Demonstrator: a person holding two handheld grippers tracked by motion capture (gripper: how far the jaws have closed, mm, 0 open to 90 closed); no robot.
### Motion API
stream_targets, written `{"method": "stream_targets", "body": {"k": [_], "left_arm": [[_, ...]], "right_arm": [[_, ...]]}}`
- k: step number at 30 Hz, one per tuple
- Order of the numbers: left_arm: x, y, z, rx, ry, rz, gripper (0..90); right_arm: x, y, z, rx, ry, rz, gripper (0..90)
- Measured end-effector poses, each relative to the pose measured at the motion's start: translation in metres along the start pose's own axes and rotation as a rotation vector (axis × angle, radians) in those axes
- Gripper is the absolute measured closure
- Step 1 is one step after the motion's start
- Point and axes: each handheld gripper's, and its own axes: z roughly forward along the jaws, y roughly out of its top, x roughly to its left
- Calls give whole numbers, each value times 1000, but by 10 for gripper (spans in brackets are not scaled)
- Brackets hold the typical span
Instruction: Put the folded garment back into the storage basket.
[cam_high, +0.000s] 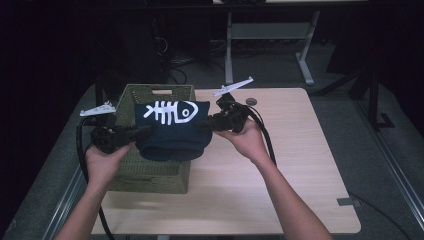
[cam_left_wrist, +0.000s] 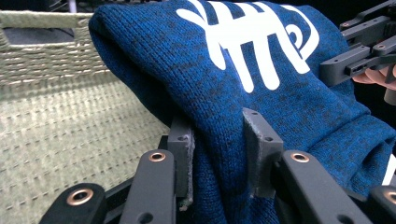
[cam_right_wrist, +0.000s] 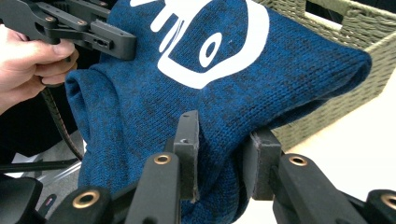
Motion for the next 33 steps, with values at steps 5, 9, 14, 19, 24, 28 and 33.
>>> {"method": "stream_targets", "body": {"k": [5, 9, 14, 19, 24, 28, 33], "left_arm": [[9, -1, -5, -6, 17, -20, 677], [15, -2, -10, -7, 34, -24, 677], [22, -6, -14, -5, 51, -36, 677], [28, -8, -19, -12, 67, -53, 677], [34, -10, -22, -5, 90, -62, 676], [39, -11, -24, -3, 105, -70, 676], [44, -14, -28, 0, 122, -78, 675]], "right_arm": [[3, 4, 11, -6, 5, -5, 698], [7, 9, 20, -6, 4, -8, 698], [10, 14, 29, -11, 10, -8, 698], [12, 16, 39, -9, 10, -10, 697], [14, 18, 48, -11, 16, -5, 697], [15, 19, 56, -13, 23, 1, 697], [17, 20, 65, -7, 25, 4, 697]]}}
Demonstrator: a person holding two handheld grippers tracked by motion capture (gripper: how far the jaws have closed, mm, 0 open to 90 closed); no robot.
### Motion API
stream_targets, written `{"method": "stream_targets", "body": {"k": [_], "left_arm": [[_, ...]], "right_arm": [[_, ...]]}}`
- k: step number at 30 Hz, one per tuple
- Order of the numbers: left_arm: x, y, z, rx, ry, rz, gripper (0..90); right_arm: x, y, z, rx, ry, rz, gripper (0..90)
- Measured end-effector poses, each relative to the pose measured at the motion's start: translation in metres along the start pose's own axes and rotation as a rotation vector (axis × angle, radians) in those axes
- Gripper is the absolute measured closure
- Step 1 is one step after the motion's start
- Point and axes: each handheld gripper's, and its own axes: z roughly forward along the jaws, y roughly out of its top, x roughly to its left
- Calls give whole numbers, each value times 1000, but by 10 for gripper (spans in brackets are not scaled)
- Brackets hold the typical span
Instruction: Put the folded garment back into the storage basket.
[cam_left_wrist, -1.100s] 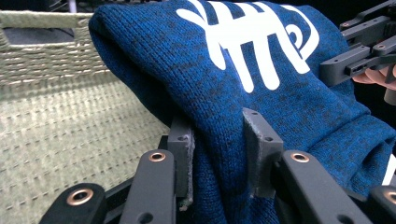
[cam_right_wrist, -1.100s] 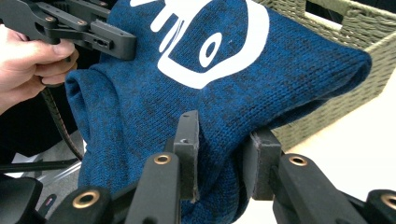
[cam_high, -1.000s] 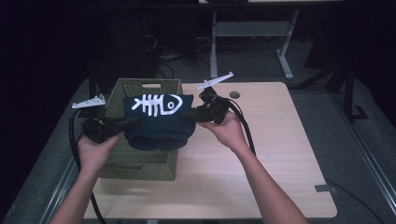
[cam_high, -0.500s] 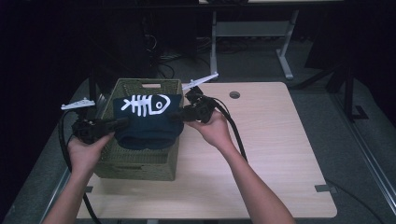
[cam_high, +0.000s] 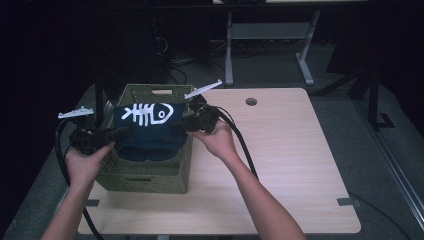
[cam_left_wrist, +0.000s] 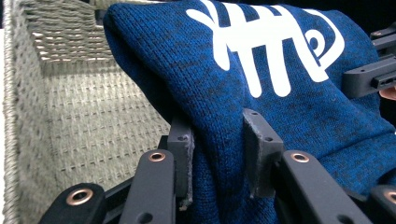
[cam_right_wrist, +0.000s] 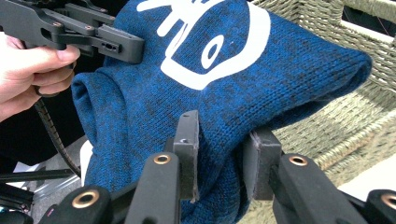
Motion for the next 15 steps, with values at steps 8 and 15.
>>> {"method": "stream_targets", "body": {"k": [8, 15], "left_arm": [[10, -3, 1, 9, 27, -23, 667], [20, -7, 6, 31, 44, -44, 658]], "right_arm": [[2, 2, 13, 11, -4, 2, 696], [0, 1, 25, 23, -7, 9, 694]]}}
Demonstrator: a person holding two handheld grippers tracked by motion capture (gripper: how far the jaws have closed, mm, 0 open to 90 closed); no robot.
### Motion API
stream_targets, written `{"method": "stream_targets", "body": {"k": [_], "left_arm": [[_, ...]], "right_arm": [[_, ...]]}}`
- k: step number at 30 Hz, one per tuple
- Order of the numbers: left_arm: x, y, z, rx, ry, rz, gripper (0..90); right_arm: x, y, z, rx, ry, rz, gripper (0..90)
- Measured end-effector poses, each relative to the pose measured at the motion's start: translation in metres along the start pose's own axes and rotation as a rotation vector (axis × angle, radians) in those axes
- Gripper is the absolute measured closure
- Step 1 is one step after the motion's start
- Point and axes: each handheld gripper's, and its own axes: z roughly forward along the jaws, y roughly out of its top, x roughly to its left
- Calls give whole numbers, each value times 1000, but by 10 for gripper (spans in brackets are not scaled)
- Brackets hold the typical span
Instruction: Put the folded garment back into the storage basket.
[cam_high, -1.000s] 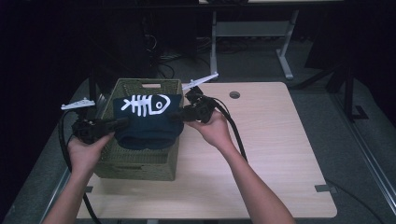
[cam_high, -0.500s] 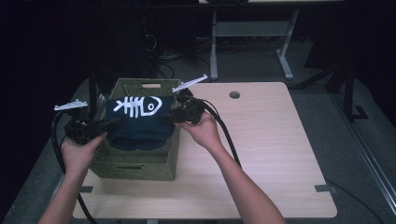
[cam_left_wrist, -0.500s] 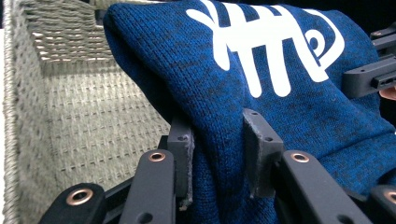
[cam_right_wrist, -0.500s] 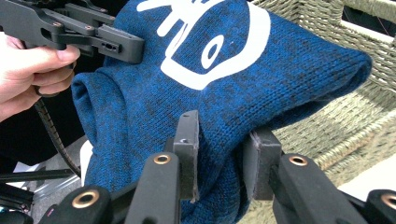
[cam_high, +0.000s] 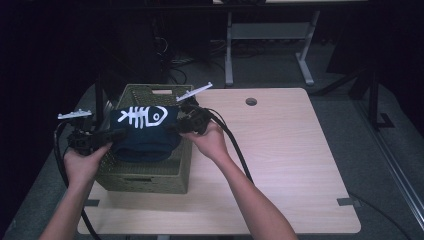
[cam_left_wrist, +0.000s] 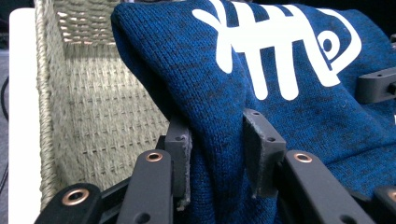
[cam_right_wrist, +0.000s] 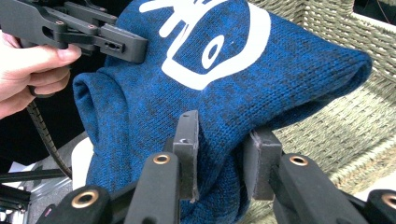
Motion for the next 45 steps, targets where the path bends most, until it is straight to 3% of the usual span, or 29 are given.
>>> {"method": "stream_targets", "body": {"k": [6, 12, 16, 29, 33, 35, 37, 40, 45], "left_arm": [[6, -3, 3, 2, 10, -13, 649], [7, -8, 8, 30, 68, -1, 640], [10, -10, 11, 39, 72, -17, 640], [13, -10, 13, 65, 87, -6, 627], [14, -10, 14, 65, 88, -5, 628], [15, -9, 14, 64, 114, 9, 596], [16, -8, 12, 55, 156, 14, 505], [19, -7, 10, 44, 166, 1, 495], [16, -5, 6, 22, 148, 6, 502]], "right_arm": [[-1, -1, 9, 17, -9, 7, 692], [2, -3, 19, 49, -19, -7, 685], [2, -5, 24, 63, -27, -14, 684], [3, -8, 32, 94, -41, -3, 674], [4, -8, 31, 86, -43, -19, 671], [4, -8, 31, 87, -46, -18, 630], [4, -7, 29, 88, -93, -26, 494], [3, -5, 20, 57, -148, -34, 442], [-5, -3, 1, 18, -120, -16, 445]]}}
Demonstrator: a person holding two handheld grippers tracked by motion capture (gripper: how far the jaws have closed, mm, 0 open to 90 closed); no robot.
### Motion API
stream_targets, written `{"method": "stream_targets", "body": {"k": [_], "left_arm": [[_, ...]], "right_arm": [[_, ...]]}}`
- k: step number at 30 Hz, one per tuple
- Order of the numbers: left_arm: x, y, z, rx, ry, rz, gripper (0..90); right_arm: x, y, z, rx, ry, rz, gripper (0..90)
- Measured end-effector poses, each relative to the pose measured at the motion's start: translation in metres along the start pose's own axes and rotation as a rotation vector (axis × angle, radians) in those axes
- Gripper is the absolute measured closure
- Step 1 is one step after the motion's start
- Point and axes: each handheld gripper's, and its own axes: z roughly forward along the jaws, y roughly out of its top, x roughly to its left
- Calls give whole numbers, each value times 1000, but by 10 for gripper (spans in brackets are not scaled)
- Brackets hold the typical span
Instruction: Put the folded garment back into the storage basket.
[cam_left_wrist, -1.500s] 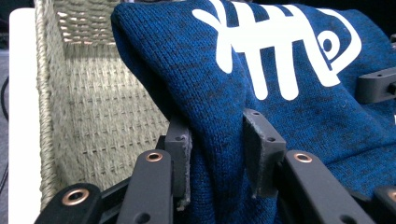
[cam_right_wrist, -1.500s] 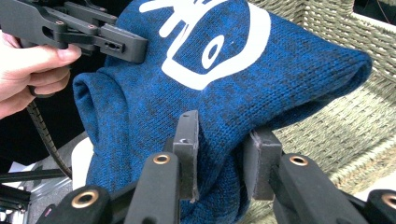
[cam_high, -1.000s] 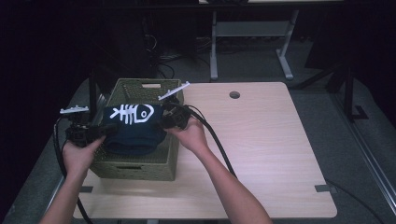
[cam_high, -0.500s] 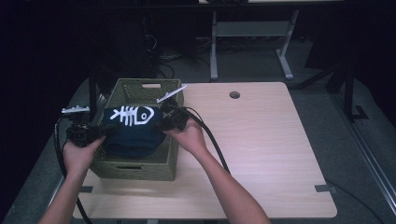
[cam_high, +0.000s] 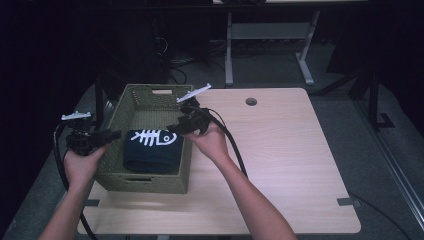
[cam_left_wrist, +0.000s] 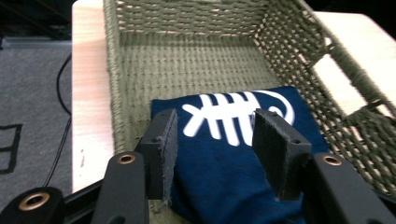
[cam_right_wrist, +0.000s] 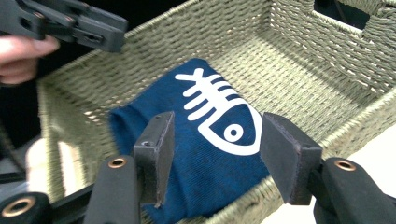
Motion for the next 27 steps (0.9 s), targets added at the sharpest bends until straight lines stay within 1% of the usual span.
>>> {"method": "stream_targets", "body": {"k": [1, 2, 3, 4, 5, 7, 9, 11, 12, 15, 17, 20, 22, 24, 27], "left_arm": [[-3, 1, 0, -9, -11, -3, 501], [-6, 1, 0, -18, -22, 5, 499], [-9, 2, -1, -19, -25, 16, 497], [-12, 3, 0, -23, -31, 23, 495], [-16, 5, 0, -25, -42, 32, 495], [-23, 7, 1, -37, -52, 41, 489], [-28, 9, 2, -45, -77, 42, 486], [-37, 12, 2, -49, -91, 59, 481], [-43, 14, 3, -54, -99, 74, 477], [-52, 15, 3, -60, -113, 85, 461], [-58, 17, 5, -61, -125, 95, 456], [-67, 18, 9, -59, -141, 102, 453], [-73, 18, 11, -59, -145, 114, 440], [-79, 18, 13, -61, -156, 118, 418], [-88, 19, 16, -62, -159, 137, 370]], "right_arm": [[-3, 0, -4, -7, 13, 4, 444], [-6, -1, -8, -15, 19, 12, 441], [-8, -1, -14, -24, 34, 21, 441], [-10, -1, -17, -26, 38, 21, 438], [-12, -1, -21, -30, 37, 16, 433], [-14, -3, -29, -42, 40, 22, 433], [-17, -5, -36, -53, 41, 30, 431], [-19, -7, -42, -64, 45, 30, 426], [-21, -9, -45, -66, 42, 27, 423], [-25, -14, -51, -69, 40, 38, 416], [-28, -18, -55, -71, 36, 36, 411], [-32, -22, -61, -66, 38, 48, 379], [-35, -25, -66, -72, 28, 50, 372], [-38, -28, -72, -80, 18, 51, 363], [-42, -33, -81, -82, 6, 55, 350]]}}
